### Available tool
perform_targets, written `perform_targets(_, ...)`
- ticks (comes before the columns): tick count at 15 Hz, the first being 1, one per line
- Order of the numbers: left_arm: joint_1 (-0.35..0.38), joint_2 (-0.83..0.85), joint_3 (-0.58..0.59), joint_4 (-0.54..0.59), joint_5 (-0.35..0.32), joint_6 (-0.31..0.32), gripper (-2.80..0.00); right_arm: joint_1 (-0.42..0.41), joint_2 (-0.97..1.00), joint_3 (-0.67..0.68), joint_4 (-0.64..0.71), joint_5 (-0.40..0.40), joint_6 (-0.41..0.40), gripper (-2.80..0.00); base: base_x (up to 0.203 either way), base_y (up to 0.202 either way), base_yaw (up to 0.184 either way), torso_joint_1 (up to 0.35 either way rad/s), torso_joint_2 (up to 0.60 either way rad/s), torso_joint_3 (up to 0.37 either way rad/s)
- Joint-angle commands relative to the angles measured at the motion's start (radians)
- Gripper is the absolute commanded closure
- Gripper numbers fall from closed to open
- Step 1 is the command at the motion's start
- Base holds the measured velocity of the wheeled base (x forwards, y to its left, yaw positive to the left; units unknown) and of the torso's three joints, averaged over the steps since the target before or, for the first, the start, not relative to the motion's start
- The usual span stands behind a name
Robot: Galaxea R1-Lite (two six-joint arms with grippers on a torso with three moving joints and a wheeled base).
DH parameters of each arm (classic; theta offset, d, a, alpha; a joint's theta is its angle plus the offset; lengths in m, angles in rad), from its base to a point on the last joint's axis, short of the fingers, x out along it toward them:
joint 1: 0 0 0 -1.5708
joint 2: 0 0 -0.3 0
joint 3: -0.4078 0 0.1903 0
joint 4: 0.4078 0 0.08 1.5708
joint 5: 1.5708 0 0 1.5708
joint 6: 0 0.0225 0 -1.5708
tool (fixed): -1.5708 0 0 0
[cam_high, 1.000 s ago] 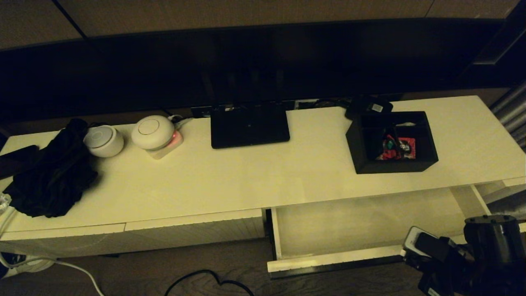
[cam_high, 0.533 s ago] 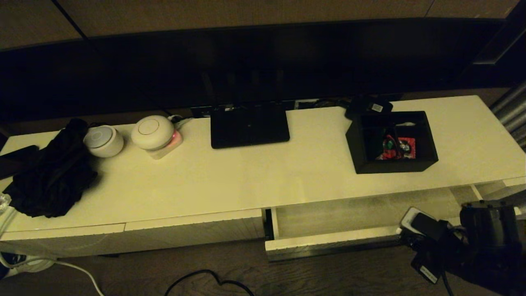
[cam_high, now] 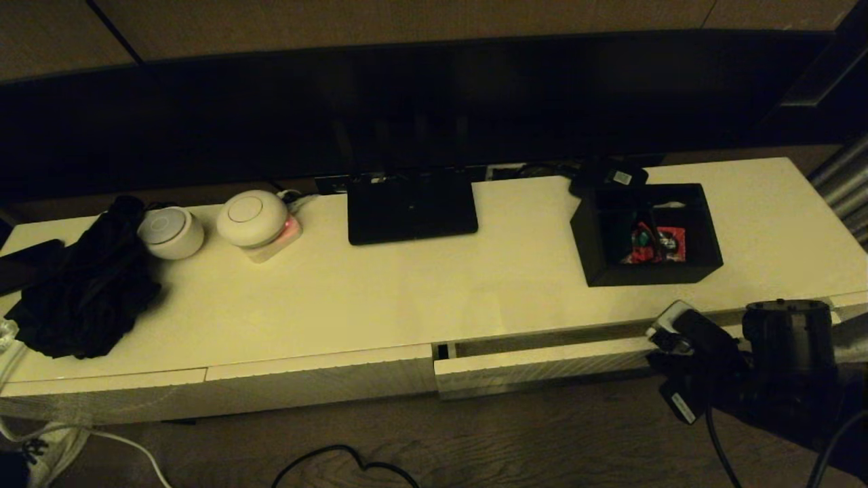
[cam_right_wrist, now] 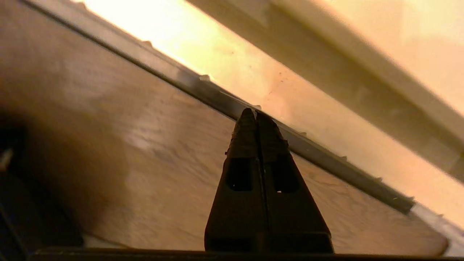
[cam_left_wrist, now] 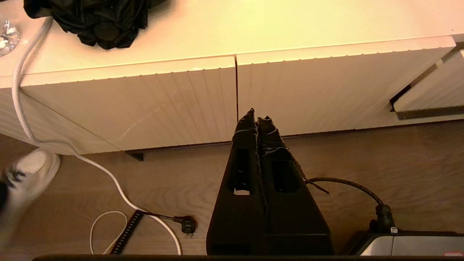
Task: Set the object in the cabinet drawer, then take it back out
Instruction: Close the drawer
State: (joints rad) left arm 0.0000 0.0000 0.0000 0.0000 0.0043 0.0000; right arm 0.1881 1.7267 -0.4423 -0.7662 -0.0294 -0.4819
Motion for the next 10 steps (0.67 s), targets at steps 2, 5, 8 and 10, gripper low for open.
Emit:
perform_targets(2, 0.0, 0.0, 0.003, 0.0, 0.0, 0.0, 0.0, 0.001, 0.025, -0.032, -0.008, -0.001, 0.022, 0.0, 0.0, 0.0, 0.0, 0.0, 0.0, 0.0)
perform_targets(5, 0.0, 0.0, 0.003, 0.0, 0.0, 0.0, 0.0, -0.012, 0.024, -0.051, -0.047, -0.001, 0.03, 0.0, 0.0, 0.0, 0.0, 0.0, 0.0, 0.0)
perform_targets(8, 0.0, 0.0, 0.003, 0.0, 0.0, 0.0, 0.0, -0.018, 0.035, -0.051, -0.059, 0.0, 0.059, 0.0, 0.0, 0.0, 0.0, 0.0, 0.0, 0.0)
perform_targets(10, 0.0, 0.0, 0.003, 0.0, 0.0, 0.0, 0.0, -0.034, 0.023, -0.011, -0.056, 0.0, 0.058, 0.0, 0.0, 0.0, 0.0, 0.0, 0.0, 0.0)
